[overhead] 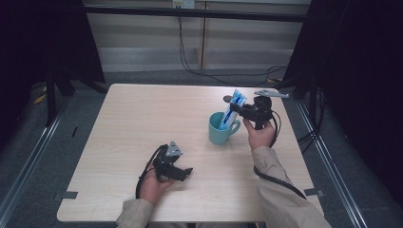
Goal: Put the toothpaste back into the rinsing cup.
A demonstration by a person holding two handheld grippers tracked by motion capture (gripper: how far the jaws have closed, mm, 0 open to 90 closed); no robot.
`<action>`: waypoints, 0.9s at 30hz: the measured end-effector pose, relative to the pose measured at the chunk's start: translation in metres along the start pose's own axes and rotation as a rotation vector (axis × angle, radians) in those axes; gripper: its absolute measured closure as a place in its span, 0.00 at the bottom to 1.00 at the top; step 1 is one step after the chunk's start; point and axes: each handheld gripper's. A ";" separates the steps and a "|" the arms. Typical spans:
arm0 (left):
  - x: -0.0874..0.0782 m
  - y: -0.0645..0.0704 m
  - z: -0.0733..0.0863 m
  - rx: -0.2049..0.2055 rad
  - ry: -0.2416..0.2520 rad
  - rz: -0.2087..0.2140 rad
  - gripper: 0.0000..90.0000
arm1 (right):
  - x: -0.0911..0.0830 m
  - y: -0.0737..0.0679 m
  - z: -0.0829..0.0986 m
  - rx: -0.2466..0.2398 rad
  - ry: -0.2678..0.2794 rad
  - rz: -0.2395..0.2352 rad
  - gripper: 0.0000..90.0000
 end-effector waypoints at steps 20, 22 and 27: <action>0.000 0.000 0.000 -0.001 0.001 0.000 0.15 | -0.005 0.001 0.000 -0.031 -0.002 0.020 0.75; 0.000 0.000 0.000 0.000 0.001 0.000 0.15 | -0.005 0.000 0.000 -0.038 -0.006 0.027 0.75; 0.000 0.000 0.000 -0.001 0.001 0.001 0.15 | -0.006 -0.002 -0.001 -0.040 -0.004 0.025 0.70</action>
Point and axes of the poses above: each handheld gripper's, and its own axes: x roughly forward along the jaws, z roughly out of its underside, y roughly to its right, and after that the axes turned 14 degrees about -y, right-handed
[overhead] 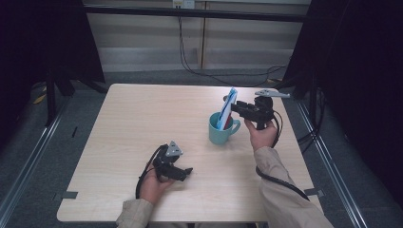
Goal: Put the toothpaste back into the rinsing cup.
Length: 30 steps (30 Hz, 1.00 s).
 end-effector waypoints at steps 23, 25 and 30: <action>0.000 0.000 0.000 0.001 0.000 0.000 0.15 | -0.004 -0.004 0.001 -0.020 0.000 0.019 0.32; 0.000 0.000 0.000 0.000 0.000 0.000 0.15 | -0.005 -0.003 0.002 -0.033 -0.013 0.010 0.30; 0.000 0.000 0.000 0.001 0.000 0.000 0.15 | -0.009 -0.006 0.006 -0.062 -0.030 0.010 0.28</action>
Point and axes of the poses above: each handheld gripper's, and its own axes: x roughly forward along the jaws, z roughly out of its underside, y roughly to its right, and after that the axes turned 14 degrees about -y, right-handed
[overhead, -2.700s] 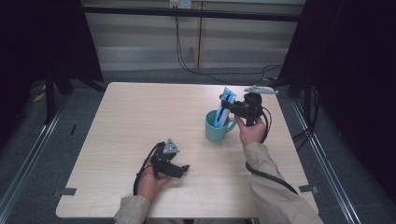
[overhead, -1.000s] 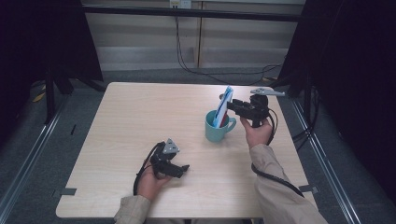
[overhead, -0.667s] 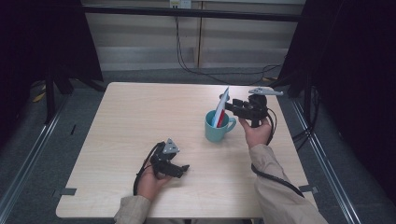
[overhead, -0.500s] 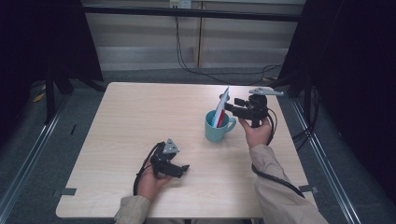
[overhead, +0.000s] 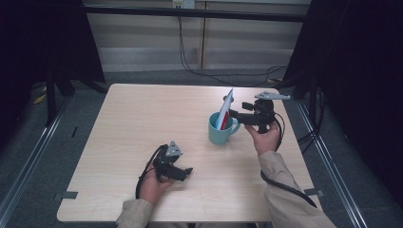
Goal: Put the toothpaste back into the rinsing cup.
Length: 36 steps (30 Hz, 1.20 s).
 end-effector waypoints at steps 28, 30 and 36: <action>0.000 0.000 0.000 0.000 0.000 0.000 0.15 | -0.019 0.003 0.034 -0.057 -0.014 -0.032 0.24; 0.000 0.000 0.000 0.000 0.000 0.000 0.15 | -0.020 0.003 0.038 -0.060 -0.016 -0.029 0.23; 0.000 0.000 0.000 0.000 0.000 0.000 0.15 | -0.020 0.000 0.050 -0.076 -0.021 -0.031 0.23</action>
Point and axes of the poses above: each handheld gripper's, and its own axes: x roughly forward along the jaws, z roughly out of its underside, y roughly to its right, and after that the axes turned 14 degrees about -y, right-handed
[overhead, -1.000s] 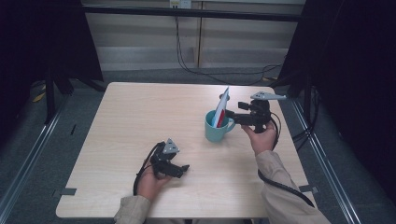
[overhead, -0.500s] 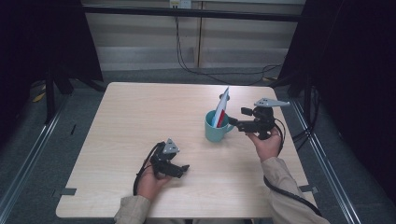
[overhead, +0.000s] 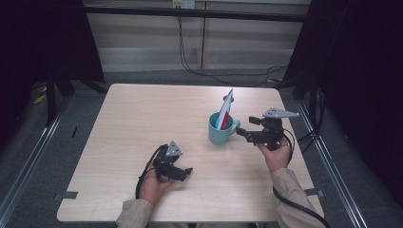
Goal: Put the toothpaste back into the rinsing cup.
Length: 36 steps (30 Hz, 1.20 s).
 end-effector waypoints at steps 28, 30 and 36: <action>0.000 0.000 0.000 0.001 -0.001 0.000 0.15 | -0.002 -0.001 0.048 -0.050 -0.044 -0.021 0.23; 0.000 0.000 0.000 0.000 0.002 0.001 0.15 | -0.002 -0.001 0.049 -0.050 -0.045 -0.025 0.23; 0.000 0.000 0.000 0.000 0.002 0.001 0.15 | -0.002 -0.003 0.056 -0.071 -0.063 -0.031 0.22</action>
Point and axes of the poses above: each handheld gripper's, and its own axes: x roughly forward along the jaws, z roughly out of its underside, y roughly to its right, and after that the axes turned 14 degrees about -y, right-handed
